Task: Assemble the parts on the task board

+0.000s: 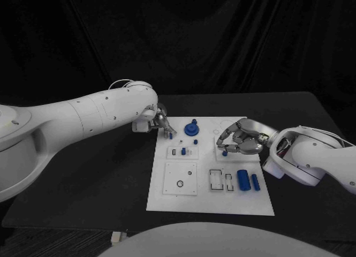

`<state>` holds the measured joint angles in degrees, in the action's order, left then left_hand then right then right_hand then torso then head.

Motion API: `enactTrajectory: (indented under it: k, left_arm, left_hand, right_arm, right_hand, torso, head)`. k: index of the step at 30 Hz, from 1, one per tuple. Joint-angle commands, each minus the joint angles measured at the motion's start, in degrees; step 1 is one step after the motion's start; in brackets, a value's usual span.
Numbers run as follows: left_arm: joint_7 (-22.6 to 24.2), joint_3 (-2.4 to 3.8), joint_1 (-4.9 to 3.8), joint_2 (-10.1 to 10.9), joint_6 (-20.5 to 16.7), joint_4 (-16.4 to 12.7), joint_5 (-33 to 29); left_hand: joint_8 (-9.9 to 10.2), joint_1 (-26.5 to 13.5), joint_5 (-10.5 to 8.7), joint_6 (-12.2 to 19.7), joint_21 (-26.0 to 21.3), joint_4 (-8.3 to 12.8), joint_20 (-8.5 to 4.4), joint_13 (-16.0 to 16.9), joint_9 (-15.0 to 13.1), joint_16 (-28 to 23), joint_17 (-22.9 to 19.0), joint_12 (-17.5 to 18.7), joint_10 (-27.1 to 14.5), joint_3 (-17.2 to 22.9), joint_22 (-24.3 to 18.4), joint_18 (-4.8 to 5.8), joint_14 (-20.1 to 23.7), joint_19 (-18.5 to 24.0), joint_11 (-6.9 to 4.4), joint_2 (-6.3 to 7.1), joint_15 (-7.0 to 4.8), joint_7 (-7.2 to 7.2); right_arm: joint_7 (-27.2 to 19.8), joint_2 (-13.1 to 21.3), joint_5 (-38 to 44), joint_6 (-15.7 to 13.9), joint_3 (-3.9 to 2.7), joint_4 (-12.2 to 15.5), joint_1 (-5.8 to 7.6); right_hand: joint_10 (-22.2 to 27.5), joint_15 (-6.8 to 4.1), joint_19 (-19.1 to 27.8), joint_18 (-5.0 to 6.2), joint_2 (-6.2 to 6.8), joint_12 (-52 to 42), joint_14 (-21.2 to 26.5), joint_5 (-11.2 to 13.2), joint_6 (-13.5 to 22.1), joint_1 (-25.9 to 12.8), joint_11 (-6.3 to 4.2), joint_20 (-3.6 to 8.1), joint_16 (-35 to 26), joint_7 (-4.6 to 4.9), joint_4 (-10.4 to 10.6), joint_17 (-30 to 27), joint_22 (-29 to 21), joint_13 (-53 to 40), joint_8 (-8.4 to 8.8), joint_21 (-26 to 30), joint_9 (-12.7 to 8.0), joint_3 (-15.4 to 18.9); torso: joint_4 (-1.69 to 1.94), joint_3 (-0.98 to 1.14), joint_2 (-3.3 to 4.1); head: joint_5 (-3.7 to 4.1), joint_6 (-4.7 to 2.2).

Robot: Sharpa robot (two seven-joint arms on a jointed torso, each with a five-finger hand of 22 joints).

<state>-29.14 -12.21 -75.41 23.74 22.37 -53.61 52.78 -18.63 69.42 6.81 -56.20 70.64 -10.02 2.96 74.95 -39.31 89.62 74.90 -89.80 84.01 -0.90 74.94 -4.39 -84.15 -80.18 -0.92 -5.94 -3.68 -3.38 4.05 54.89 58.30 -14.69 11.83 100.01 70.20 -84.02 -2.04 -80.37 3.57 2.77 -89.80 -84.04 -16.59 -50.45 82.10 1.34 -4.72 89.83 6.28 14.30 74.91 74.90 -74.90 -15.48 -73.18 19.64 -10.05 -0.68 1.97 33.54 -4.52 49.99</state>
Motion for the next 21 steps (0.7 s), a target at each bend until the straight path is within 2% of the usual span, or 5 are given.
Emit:
enactTrajectory:
  k: [1,9,15,21]
  left_arm:
    - [1.32,0.06,0.10,-0.14,0.45,-0.11,-0.13]
    - [1.69,0.06,0.12,-0.36,0.55,0.01,-0.14]
    - [1.76,0.06,0.13,-0.41,0.54,0.09,-0.14]
    - [1.83,0.06,0.14,-0.31,0.38,0.11,-0.14]
  left_hand:
    - [-0.12,0.72,0.62,-0.14,-0.32,0.53,-0.02,15.05,-0.09,0.38,15.10,-0.20,5.99,0.27,9.51,0.18,-5.85,0.32,-0.20,-0.08,0.07,0.48]
    - [-0.03,2.81,3.61,-0.15,-0.41,2.64,-0.22,15.05,-0.32,0.38,15.10,-0.20,5.99,2.00,9.49,0.17,-5.85,0.36,-0.43,-0.05,-0.14,0.76]
    - [0.12,4.36,4.67,-0.20,-0.55,4.52,-0.38,15.05,-0.41,0.38,15.10,-0.20,5.99,4.24,9.46,0.15,-5.85,0.42,-0.62,-0.03,-0.29,0.94]
    - [0.34,5.52,9.12,-0.12,-0.86,6.99,-0.50,15.05,-0.54,0.38,15.10,-0.20,5.99,7.78,9.38,0.10,-5.85,0.58,-0.68,0.73,-0.39,0.94]
  right_arm:
    - [0.47,0.01,0.09,0.39,-0.02,0.00,-0.15]
    - [0.59,0.00,0.09,0.55,-0.02,-0.04,-0.15]
    - [0.65,0.01,0.09,0.63,-0.02,-0.04,-0.15]
    - [0.68,0.02,0.09,0.65,-0.02,-0.03,-0.15]
  right_hand:
    - [-5.98,0.42,-0.11,0.46,-0.06,-0.20,-5.96,-0.09,0.26,0.43,0.45,0.01,0.17,0.10,-0.26,15.09,9.76,-15.10,-0.20,0.15,-0.09,-0.22]
    - [-5.98,0.44,-0.05,0.49,-0.09,-0.20,-5.96,-0.10,0.27,0.45,0.46,0.00,0.17,0.11,-0.26,15.09,9.73,-15.10,-0.22,0.27,-0.11,-0.22]
    - [-5.98,0.45,-0.02,0.50,-0.11,-0.20,-5.96,-0.11,0.28,0.46,0.47,0.00,0.17,0.12,-0.25,15.09,9.71,-15.10,-0.23,0.33,-0.13,-0.22]
    - [-5.98,0.46,0.03,0.51,-0.13,-0.20,-5.96,-0.12,0.28,0.48,0.48,-0.01,0.17,0.12,-0.25,15.09,9.69,-15.10,-0.24,0.40,-0.14,-0.23]
  torso:
    - [0.02,0.00,0.00]
    - [-0.01,0.01,0.00]
    - [-0.01,0.00,0.00]
    - [0.01,0.01,0.00]
  head:
    - [0.01,0.01]
    - [-0.04,0.01]
    - [0.00,0.01]
    - [-0.03,0.01]
